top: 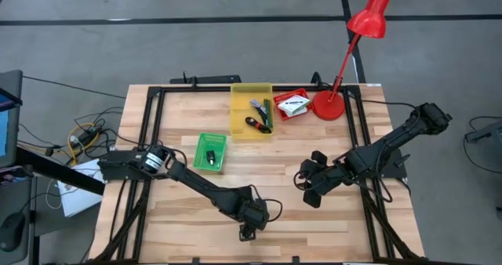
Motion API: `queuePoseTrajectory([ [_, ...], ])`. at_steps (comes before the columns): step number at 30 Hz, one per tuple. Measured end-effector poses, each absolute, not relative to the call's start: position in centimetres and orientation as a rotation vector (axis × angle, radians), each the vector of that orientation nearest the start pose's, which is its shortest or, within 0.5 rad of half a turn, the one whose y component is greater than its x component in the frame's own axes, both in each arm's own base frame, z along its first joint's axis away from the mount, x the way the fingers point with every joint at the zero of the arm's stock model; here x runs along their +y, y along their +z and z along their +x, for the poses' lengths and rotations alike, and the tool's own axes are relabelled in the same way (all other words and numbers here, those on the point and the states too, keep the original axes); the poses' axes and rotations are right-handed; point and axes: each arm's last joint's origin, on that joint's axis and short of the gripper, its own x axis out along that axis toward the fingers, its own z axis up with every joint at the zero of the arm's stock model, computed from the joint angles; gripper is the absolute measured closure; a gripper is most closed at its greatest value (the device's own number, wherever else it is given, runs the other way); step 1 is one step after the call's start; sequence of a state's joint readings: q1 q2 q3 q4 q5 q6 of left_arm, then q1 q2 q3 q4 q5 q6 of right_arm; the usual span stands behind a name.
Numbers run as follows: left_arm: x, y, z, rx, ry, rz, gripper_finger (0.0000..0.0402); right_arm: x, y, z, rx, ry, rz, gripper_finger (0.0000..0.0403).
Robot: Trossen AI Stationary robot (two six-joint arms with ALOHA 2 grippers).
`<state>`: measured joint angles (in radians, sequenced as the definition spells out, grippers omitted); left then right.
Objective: Pick and place items into bin
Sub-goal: Put the pink charger adapter into the green bin
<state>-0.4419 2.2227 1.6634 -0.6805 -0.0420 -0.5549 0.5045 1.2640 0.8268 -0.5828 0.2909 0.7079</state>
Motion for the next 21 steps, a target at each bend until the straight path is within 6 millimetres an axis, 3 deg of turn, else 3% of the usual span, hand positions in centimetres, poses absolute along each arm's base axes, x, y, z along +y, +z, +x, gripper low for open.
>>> queuePoseTrajectory([
  [4, -19.2, 14.3, 40.8, 1.260, 0.000, -0.187, 0.0171, 10.8, 22.4, 21.2, 0.947, -0.143, 0.258, 0.0280],
  [10, -19.2, 14.7, 40.9, 1.281, -0.012, -0.180, 0.0261, 10.8, 22.4, 21.2, 0.947, -0.144, 0.257, 0.0280],
  [16, -19.2, 16.0, 40.2, 1.388, -0.001, -0.134, 0.0266, 10.8, 22.4, 21.2, 0.948, -0.144, 0.256, 0.0280],
  [21, -18.4, 17.8, 38.6, 1.543, 0.157, 0.012, 0.0266, 10.8, 22.4, 21.2, 0.948, -0.144, 0.255, 0.0280],
])
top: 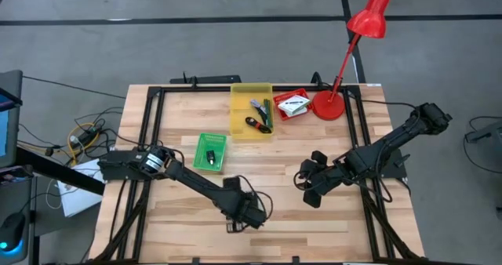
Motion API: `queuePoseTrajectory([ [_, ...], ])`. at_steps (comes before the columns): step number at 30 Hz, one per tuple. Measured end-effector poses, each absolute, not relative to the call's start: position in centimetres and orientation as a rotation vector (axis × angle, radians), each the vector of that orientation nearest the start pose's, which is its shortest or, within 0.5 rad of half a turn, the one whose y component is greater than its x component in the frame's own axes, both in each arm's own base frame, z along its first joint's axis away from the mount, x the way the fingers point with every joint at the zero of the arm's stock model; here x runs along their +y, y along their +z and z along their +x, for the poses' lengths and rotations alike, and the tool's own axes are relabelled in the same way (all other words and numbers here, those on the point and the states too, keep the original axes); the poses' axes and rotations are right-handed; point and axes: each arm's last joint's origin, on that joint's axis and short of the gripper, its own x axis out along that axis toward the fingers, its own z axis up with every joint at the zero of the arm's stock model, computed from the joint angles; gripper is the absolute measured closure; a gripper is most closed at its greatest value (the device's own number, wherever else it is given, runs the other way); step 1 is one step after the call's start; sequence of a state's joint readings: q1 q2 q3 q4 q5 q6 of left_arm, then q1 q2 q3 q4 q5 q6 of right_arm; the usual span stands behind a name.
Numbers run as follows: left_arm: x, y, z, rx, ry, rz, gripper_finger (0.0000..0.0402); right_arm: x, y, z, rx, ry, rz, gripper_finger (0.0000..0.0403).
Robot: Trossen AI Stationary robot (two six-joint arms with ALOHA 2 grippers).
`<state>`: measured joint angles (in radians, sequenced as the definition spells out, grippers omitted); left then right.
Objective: Pick and place items into bin
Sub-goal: Put the pink charger adapter into the green bin
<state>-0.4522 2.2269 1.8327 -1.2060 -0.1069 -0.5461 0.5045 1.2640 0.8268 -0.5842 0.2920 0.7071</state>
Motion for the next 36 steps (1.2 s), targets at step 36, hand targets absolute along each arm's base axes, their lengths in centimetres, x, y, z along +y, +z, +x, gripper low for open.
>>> queuePoseTrajectory([
  [36, -2.7, 22.7, 27.8, 1.595, 0.657, 0.131, 0.0266, 11.3, 22.4, 20.7, 0.952, -0.144, 0.214, 0.0280],
])
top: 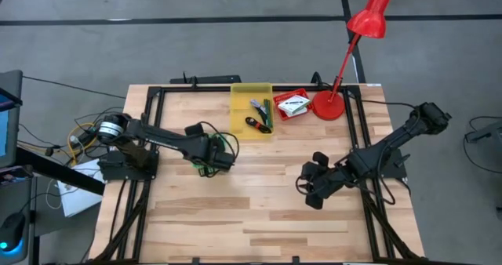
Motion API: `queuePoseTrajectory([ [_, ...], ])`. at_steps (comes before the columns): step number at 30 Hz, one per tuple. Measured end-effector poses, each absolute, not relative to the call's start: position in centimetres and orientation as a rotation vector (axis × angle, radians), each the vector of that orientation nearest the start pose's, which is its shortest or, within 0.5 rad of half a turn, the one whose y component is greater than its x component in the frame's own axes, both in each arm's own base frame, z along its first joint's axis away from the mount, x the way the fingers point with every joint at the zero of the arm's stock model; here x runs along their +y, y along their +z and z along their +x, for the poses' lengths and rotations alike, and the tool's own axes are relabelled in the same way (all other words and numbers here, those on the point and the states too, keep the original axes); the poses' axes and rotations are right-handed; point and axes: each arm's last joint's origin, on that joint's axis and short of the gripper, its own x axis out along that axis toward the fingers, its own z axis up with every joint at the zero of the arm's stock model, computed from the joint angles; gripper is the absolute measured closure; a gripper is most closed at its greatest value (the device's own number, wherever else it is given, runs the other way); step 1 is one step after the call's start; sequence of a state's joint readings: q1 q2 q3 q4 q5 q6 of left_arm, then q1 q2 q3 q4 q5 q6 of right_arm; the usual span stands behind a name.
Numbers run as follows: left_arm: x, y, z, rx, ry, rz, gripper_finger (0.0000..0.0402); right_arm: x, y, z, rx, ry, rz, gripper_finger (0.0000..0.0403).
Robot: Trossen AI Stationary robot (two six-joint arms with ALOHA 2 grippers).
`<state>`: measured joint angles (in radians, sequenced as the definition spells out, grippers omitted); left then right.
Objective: Pick and place items into bin
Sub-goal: Put the pink charger adapter into the green bin, then return to Home Position
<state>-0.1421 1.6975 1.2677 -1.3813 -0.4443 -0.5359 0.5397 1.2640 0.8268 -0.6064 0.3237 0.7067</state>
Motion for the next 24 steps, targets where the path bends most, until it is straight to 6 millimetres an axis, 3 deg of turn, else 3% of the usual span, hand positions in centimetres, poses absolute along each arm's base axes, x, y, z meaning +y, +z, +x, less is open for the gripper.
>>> queuePoseTrajectory([
  [8, -2.8, 20.9, 28.9, 1.489, 0.534, 0.138, 0.0266, 10.3, 22.3, 21.2, 0.950, -0.186, 0.238, 0.0280],
  [14, -2.3, 19.8, 28.7, 1.460, 0.579, 0.189, 0.0263, 10.1, 22.3, 21.3, 0.952, -0.192, 0.241, 0.0280],
  [21, -2.1, 18.6, 27.9, 1.458, 0.663, 0.219, 0.0156, 9.9, 22.3, 21.4, 0.950, -0.197, 0.248, 0.0280],
  [24, -2.2, 18.4, 27.8, 1.459, 0.658, 0.203, 0.0130, 10.0, 22.3, 21.4, 0.950, -0.197, 0.248, 0.0280],
])
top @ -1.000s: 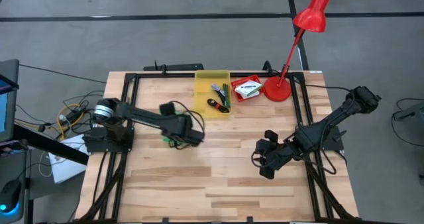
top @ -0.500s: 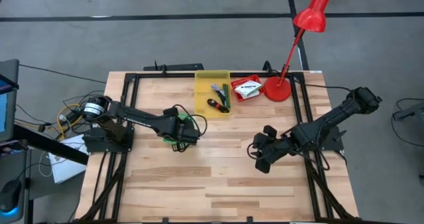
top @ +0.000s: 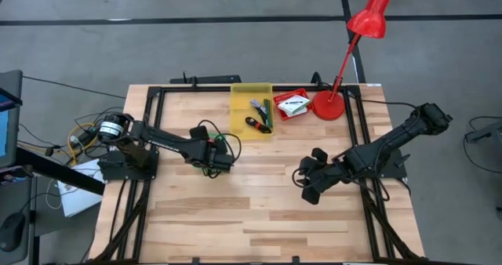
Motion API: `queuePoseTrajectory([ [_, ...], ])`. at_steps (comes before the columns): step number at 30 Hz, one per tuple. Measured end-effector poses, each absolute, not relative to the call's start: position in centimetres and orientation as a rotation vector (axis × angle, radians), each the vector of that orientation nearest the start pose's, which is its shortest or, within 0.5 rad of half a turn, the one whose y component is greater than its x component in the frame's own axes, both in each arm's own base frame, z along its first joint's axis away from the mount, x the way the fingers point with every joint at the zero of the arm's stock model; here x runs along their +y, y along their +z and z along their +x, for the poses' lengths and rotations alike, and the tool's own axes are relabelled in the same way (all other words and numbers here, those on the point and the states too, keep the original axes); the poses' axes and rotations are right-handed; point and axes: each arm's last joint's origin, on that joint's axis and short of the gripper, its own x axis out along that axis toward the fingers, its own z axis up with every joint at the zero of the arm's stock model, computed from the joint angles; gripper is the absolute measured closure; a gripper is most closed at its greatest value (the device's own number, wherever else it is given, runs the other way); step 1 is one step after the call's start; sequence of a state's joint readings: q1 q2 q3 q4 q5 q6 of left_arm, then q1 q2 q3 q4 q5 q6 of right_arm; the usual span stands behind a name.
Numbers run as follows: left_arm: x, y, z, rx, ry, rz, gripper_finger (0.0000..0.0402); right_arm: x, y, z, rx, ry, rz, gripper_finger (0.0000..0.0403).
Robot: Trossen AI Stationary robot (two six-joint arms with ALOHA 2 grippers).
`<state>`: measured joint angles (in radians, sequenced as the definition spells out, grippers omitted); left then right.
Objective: Pick and place items into bin
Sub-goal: Return to Home Position
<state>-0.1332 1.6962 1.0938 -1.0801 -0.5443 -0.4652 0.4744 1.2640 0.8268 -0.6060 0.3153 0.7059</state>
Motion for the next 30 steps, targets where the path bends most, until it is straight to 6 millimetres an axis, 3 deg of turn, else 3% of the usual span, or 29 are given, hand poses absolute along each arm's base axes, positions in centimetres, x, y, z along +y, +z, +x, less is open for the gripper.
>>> queuePoseTrajectory([
  [12, -2.8, 18.2, 27.7, 1.498, 0.600, 0.054, 0.0134, 10.1, 22.4, 21.4, 0.946, -0.178, 0.261, 0.0280],
  [20, -3.0, 18.2, 28.4, 1.429, 0.598, -0.003, 0.0135, 10.0, 22.4, 21.5, 0.967, -0.137, 0.244, 0.0280],
  [25, -3.6, 18.1, 29.7, 1.374, 0.396, -0.039, 0.0135, 9.9, 22.7, 22.3, 0.987, 0.016, 0.366, 0.0280],
  [30, -5.1, 19.9, 33.2, 1.010, 0.110, -0.021, 0.0135, 10.7, 24.7, 24.1, 0.794, 0.379, 0.410, 0.0280],
])
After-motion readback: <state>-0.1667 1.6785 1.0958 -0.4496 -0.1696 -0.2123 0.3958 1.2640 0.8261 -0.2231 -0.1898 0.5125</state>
